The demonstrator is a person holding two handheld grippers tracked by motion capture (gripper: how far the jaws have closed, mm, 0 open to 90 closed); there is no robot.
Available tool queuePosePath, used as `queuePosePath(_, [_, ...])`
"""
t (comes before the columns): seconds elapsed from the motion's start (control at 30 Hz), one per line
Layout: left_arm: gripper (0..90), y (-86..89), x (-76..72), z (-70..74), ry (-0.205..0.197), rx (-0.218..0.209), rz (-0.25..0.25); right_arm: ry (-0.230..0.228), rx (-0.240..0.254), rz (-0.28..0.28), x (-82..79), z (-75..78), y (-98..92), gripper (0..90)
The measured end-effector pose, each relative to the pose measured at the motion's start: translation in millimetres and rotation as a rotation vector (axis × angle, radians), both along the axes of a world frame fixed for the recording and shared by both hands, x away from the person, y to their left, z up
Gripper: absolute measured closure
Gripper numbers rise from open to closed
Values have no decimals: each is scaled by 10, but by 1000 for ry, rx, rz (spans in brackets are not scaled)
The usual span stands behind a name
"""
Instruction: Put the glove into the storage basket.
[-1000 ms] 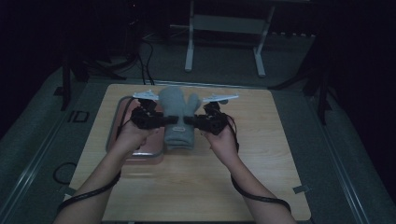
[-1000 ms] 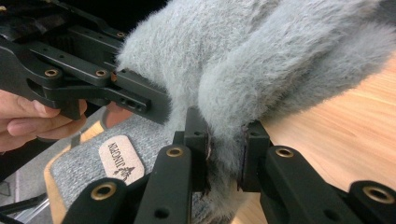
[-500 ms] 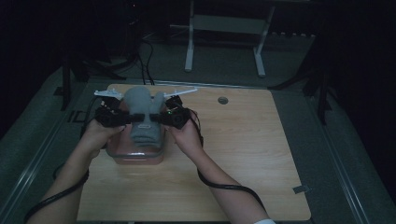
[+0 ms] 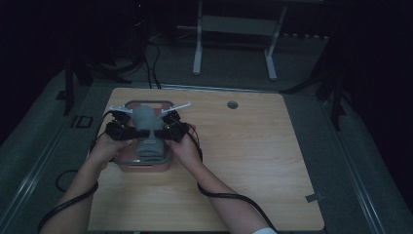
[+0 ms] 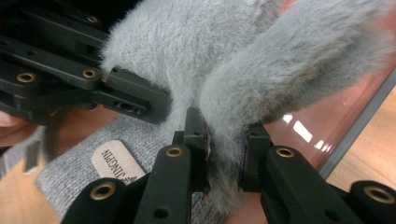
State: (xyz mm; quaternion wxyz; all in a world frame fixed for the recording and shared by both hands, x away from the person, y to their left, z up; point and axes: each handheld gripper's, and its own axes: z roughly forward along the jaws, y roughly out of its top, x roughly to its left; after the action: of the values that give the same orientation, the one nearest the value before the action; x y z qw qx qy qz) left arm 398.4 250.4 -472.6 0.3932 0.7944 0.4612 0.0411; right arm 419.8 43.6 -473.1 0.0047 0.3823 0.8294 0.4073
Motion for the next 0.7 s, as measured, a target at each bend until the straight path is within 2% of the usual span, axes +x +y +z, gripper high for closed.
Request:
queuePosePath(0.1, [769, -21, 56, -55, 33, 41, -5, 15, -24, -7, 31, -78, 29, 772])
queuePosePath(0.23, [768, -83, 83, -96, 56, 98, 1, 29, -66, -12, 63, -146, 77, 769])
queuePosePath(0.27, [767, -83, 83, -96, 56, 98, 1, 29, -66, -12, 63, -146, 77, 769])
queuePosePath(0.33, [766, -116, 103, -150, 86, 127, 4, 40, -106, -11, 70, -194, 115, 760])
queuePosePath(0.4, [765, -133, 109, -177, 89, 148, 1, 63, -110, -17, 80, -236, 124, 755])
queuePosePath(0.47, [761, -127, 116, -187, 92, 147, 0, 58, -129, -9, 76, -241, 142, 741])
queuePosePath(0.6, [740, -140, 145, -201, 110, 155, 12, 40, -166, 1, 72, -198, 159, 669])
queuePosePath(0.7, [695, -191, 186, -232, 161, 184, 19, 27, -165, 24, 52, -149, 146, 554])
